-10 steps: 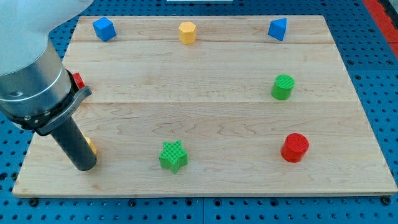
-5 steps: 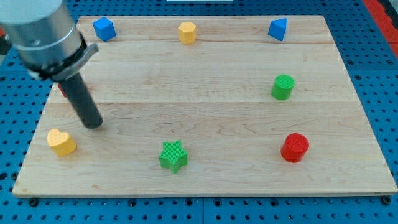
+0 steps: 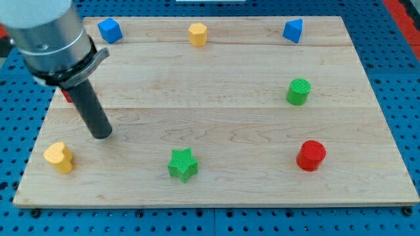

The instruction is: Drag the yellow heart horizontal to the green star

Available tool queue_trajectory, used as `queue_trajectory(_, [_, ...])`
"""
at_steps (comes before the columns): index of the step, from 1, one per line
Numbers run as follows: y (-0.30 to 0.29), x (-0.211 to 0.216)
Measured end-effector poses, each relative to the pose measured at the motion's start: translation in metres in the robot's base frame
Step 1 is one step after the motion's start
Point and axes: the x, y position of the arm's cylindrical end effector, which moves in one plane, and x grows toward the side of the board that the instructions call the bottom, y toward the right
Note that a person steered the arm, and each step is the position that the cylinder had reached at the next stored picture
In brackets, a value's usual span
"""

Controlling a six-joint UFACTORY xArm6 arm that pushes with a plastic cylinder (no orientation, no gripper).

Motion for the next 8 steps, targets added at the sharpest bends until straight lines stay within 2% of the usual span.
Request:
queue_trajectory(1, [0.002, 0.0])
queue_trajectory(2, [0.057, -0.003])
queue_trajectory(3, [0.085, -0.007])
queue_trajectory(5, [0.105, -0.009])
queue_trajectory(6, [0.209, -0.007])
queue_trajectory(7, [0.264, 0.025])
queue_trajectory(8, [0.266, 0.04])
